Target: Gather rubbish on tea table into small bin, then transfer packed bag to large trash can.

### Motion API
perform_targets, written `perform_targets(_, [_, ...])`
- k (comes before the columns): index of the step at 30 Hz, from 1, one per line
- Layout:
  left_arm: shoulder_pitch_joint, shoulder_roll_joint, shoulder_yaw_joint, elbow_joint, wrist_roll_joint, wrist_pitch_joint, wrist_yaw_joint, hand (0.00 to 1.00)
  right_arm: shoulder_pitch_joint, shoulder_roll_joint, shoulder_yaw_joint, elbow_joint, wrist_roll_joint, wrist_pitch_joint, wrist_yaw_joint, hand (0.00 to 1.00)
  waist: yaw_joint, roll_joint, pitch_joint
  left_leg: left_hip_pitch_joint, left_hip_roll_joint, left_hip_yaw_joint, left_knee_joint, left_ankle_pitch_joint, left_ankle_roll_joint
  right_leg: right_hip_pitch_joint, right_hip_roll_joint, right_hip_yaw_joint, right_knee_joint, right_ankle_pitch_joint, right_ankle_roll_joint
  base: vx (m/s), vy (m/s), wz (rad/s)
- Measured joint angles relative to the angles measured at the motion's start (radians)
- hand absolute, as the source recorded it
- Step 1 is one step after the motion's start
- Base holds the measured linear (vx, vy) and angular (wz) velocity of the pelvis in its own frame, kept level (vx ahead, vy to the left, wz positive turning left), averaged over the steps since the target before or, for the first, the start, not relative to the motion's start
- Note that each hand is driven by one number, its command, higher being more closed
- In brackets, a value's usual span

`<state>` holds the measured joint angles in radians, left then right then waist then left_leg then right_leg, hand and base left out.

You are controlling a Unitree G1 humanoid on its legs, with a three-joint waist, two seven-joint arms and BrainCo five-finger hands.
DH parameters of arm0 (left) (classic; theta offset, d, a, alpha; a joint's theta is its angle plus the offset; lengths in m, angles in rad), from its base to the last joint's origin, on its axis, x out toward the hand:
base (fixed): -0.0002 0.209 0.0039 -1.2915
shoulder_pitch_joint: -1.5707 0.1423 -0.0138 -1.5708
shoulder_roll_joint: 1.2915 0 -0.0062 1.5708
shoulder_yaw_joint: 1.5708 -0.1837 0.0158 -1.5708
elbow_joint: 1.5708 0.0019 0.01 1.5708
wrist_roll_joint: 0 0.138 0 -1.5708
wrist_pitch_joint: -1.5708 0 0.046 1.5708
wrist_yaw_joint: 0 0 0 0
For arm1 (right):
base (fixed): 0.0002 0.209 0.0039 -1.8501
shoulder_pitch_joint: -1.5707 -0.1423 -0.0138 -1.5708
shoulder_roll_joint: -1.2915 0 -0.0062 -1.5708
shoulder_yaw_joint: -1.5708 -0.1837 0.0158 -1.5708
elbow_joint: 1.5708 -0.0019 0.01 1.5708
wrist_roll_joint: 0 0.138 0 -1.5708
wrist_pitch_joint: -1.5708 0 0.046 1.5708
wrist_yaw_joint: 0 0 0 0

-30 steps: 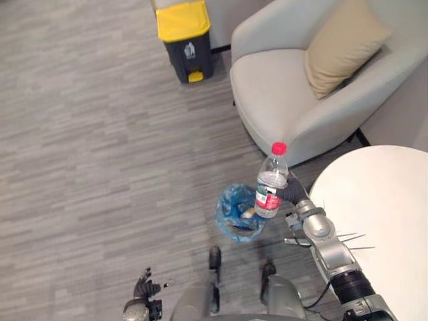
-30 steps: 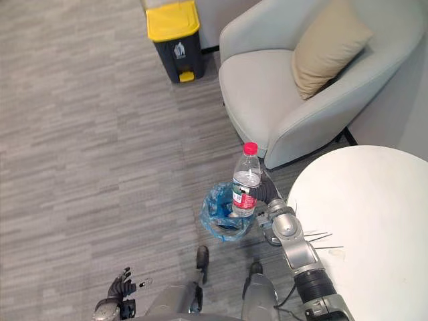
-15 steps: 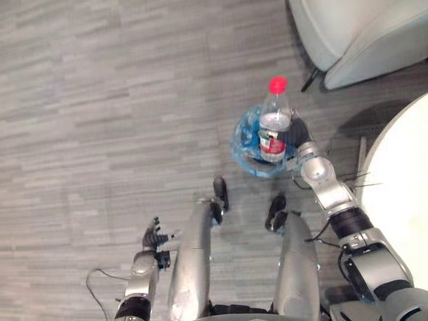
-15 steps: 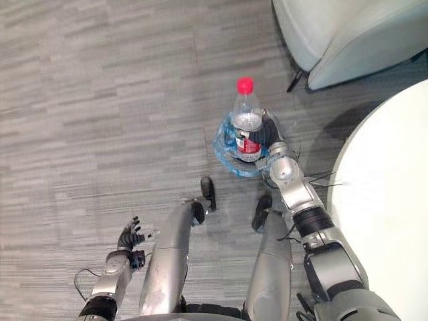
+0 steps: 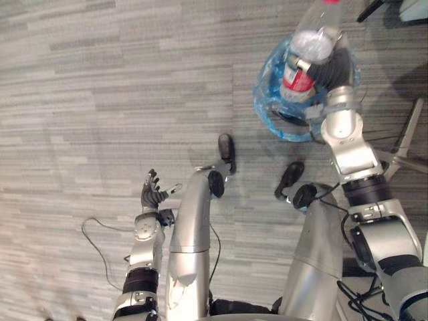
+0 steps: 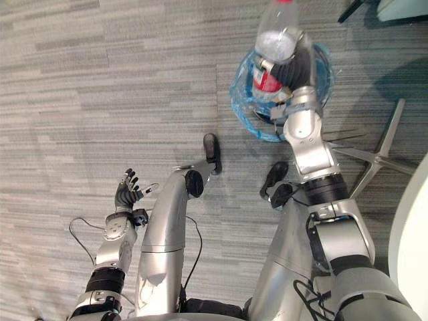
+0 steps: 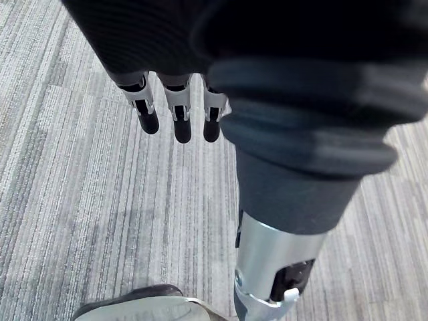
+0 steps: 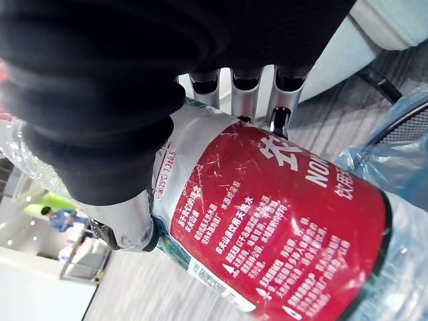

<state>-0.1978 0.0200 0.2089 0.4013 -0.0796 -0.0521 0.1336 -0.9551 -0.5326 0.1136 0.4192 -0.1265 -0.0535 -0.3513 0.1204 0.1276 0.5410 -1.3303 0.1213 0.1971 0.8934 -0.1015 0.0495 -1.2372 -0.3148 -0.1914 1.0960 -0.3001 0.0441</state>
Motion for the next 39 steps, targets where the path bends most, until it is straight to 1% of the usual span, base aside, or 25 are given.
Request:
perform_targets(4, [0.000, 0.000, 0.000, 0.000, 0.001, -0.001, 0.000, 0.00, -0.024, -0.002, -0.003, 0.038, 0.001, 0.000, -0.012, 0.00, -0.001, 0.000, 0.000, -0.012, 0.000, -0.005, 0.002, 0.001, -0.001, -0.011, 0.001, -0.001, 0.001, 0.002, 0.001, -0.02, -0.006, -0.02])
perform_targets(12, [0.000, -0.006, 0.000, 0.001, 0.001, 0.000, 0.002, 0.00, -0.014, -0.016, -0.018, 0.040, -0.005, 0.000, -0.017, 0.00, -0.004, -0.002, -0.001, -0.025, 0.003, -0.019, 0.030, -0.001, 0.002, -0.016, 0.001, -0.006, 0.027, -0.012, -0.009, -0.04, -0.016, 0.00])
perform_targets(15, [0.000, -0.002, 0.001, 0.001, 0.001, 0.002, 0.004, 0.00, 0.033, -0.016, -0.010, 0.028, -0.044, 0.000, -0.016, 0.00, -0.008, -0.003, -0.001, -0.025, 0.009, -0.025, 0.033, -0.001, 0.002, -0.011, 0.006, -0.012, 0.028, -0.013, -0.010, -0.10, -0.031, -0.01])
perform_targets(18, [0.000, 0.006, 0.001, 0.000, 0.001, 0.005, 0.005, 0.00, 0.078, -0.018, 0.029, 0.006, -0.070, -0.001, -0.014, 0.00, -0.014, -0.007, -0.003, -0.023, 0.018, -0.029, 0.035, -0.001, 0.002, -0.006, 0.016, -0.017, 0.023, -0.011, -0.012, -0.09, -0.021, -0.06])
perform_targets(20, [0.001, 0.016, 0.011, 0.000, 0.001, 0.008, 0.010, 0.00, 0.111, -0.018, 0.063, -0.020, -0.091, -0.008, -0.006, 0.00, -0.027, -0.007, -0.003, -0.018, 0.019, -0.028, 0.034, 0.000, 0.001, -0.002, 0.018, -0.016, 0.022, -0.010, -0.013, -0.09, -0.018, -0.03])
perform_targets(24, [0.000, 0.022, 0.020, 0.001, 0.001, 0.010, 0.023, 0.00, 0.141, -0.018, 0.103, -0.015, -0.135, -0.008, 0.023, 0.00, -0.028, -0.007, -0.003, 0.004, 0.035, -0.026, 0.025, 0.002, -0.002, 0.020, 0.035, -0.018, 0.001, -0.005, -0.016, -0.08, -0.018, -0.09])
perform_targets(26, [-0.001, 0.023, 0.020, 0.000, 0.001, 0.009, 0.023, 0.00, 0.139, -0.019, 0.124, -0.005, -0.163, -0.008, 0.028, 0.00, -0.032, -0.009, -0.004, 0.020, 0.035, -0.019, 0.002, 0.007, -0.011, 0.029, 0.036, -0.018, -0.016, 0.003, -0.023, -0.07, -0.023, -0.04])
perform_targets(28, [-0.001, 0.022, 0.023, 0.001, 0.001, 0.009, 0.024, 0.00, 0.127, -0.019, 0.146, 0.027, -0.202, -0.010, 0.032, 0.00, -0.034, -0.013, -0.006, 0.028, 0.036, -0.013, -0.026, 0.014, -0.020, 0.030, 0.040, -0.018, -0.040, 0.018, -0.020, -0.07, -0.026, -0.05])
perform_targets(31, [-0.007, 0.022, 0.025, 0.005, 0.001, 0.008, 0.025, 0.00, 0.100, -0.019, 0.174, 0.113, -0.235, -0.005, 0.038, 0.00, -0.034, -0.013, -0.006, 0.028, 0.037, -0.015, -0.032, 0.018, -0.021, 0.029, 0.045, -0.020, -0.047, 0.021, -0.019, -0.05, -0.011, -0.03])
perform_targets(34, [-0.030, 0.022, 0.028, 0.028, 0.001, 0.003, 0.028, 0.00, 0.074, -0.013, 0.178, 0.181, -0.241, 0.001, 0.047, 0.00, -0.031, -0.013, -0.006, 0.024, 0.038, -0.021, -0.037, 0.023, -0.021, 0.029, 0.051, -0.023, -0.056, 0.028, -0.028, -0.04, 0.003, -0.04])
perform_targets(36, [-0.044, 0.021, 0.030, 0.033, 0.001, -0.001, 0.033, 0.00, 0.052, -0.006, 0.178, 0.233, -0.243, 0.018, 0.048, 0.00, -0.030, -0.013, -0.006, 0.016, 0.037, -0.026, -0.037, 0.023, -0.021, 0.025, 0.051, -0.029, -0.057, 0.028, -0.029, -0.04, 0.007, 0.01])
perform_targets(39, [-0.060, 0.012, 0.035, 0.036, 0.000, -0.003, 0.043, 0.00, 0.034, -0.001, 0.176, 0.280, -0.255, 0.028, 0.048, 0.00, -0.025, -0.013, -0.006, 0.001, 0.037, -0.029, -0.038, 0.023, -0.021, 0.011, 0.051, -0.031, -0.057, 0.028, -0.029, -0.02, 0.004, -0.01])
